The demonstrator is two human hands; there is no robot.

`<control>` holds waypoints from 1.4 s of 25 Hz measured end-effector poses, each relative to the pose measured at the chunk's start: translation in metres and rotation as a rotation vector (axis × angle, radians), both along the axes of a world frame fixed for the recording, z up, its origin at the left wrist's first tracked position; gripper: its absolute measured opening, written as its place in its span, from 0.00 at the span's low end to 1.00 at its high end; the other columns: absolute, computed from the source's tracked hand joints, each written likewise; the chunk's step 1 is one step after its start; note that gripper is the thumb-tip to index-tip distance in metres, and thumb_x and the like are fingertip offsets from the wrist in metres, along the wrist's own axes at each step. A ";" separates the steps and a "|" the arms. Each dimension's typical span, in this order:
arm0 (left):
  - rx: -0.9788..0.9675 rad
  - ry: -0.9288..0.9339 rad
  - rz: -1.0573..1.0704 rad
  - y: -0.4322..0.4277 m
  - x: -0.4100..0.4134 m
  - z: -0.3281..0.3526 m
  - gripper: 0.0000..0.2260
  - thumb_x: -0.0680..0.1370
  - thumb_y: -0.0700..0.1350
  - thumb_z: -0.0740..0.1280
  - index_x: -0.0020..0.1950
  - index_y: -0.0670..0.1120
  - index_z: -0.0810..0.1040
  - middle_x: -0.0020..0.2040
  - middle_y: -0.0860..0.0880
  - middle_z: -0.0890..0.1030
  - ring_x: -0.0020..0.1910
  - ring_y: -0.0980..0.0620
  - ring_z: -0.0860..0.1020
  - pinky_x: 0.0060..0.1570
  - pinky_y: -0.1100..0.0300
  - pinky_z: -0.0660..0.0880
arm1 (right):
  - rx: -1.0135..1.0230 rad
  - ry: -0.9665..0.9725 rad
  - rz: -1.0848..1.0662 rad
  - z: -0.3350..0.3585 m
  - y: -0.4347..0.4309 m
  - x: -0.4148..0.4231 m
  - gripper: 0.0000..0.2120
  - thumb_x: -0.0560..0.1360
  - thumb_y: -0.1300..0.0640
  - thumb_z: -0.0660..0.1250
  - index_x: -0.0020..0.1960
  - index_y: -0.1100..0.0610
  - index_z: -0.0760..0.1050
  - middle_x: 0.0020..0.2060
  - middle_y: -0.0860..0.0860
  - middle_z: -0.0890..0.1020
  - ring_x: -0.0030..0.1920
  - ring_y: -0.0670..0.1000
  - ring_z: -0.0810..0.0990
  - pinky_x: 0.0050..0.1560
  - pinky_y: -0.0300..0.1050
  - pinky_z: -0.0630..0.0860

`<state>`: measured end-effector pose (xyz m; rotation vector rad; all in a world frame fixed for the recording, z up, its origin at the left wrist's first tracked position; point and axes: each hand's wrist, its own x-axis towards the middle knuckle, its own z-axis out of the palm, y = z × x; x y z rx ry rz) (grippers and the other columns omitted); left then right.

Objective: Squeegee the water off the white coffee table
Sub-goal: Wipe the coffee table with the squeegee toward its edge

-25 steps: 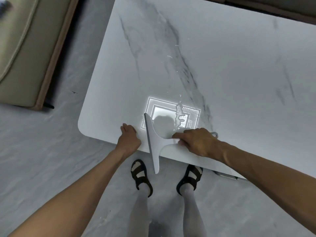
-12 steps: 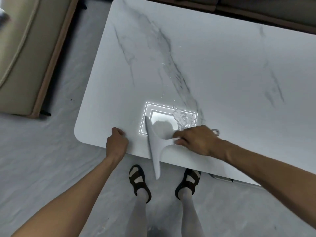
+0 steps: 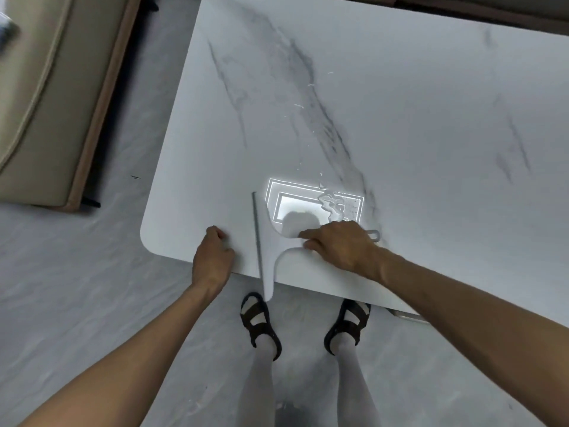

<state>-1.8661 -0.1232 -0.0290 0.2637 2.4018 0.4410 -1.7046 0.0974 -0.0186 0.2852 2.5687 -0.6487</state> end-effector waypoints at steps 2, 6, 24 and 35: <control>0.036 -0.055 -0.134 0.014 0.014 -0.001 0.14 0.73 0.34 0.60 0.53 0.51 0.67 0.50 0.52 0.74 0.44 0.52 0.73 0.33 0.65 0.65 | 0.050 -0.026 -0.058 0.006 0.037 0.036 0.16 0.80 0.41 0.52 0.64 0.37 0.71 0.52 0.47 0.83 0.52 0.55 0.81 0.44 0.47 0.73; 0.038 -0.091 -0.301 0.053 0.049 -0.004 0.14 0.71 0.35 0.63 0.54 0.48 0.69 0.54 0.49 0.70 0.52 0.49 0.72 0.44 0.59 0.69 | 0.152 -0.113 -0.142 0.019 0.100 0.103 0.17 0.80 0.39 0.50 0.65 0.34 0.69 0.52 0.45 0.83 0.53 0.53 0.80 0.45 0.48 0.74; -0.342 -0.125 -0.303 0.107 0.056 -0.012 0.19 0.75 0.42 0.63 0.65 0.41 0.71 0.69 0.34 0.65 0.67 0.32 0.67 0.63 0.44 0.69 | 0.073 -0.005 0.224 0.014 0.094 0.127 0.14 0.80 0.43 0.53 0.61 0.38 0.73 0.47 0.46 0.82 0.48 0.53 0.81 0.38 0.43 0.63; -0.128 -0.169 -0.038 0.095 0.050 0.023 0.14 0.76 0.38 0.60 0.62 0.41 0.69 0.55 0.40 0.77 0.54 0.40 0.76 0.48 0.53 0.73 | 0.296 -0.013 0.156 0.068 0.193 0.129 0.16 0.79 0.39 0.50 0.61 0.33 0.71 0.40 0.44 0.81 0.42 0.52 0.82 0.34 0.43 0.65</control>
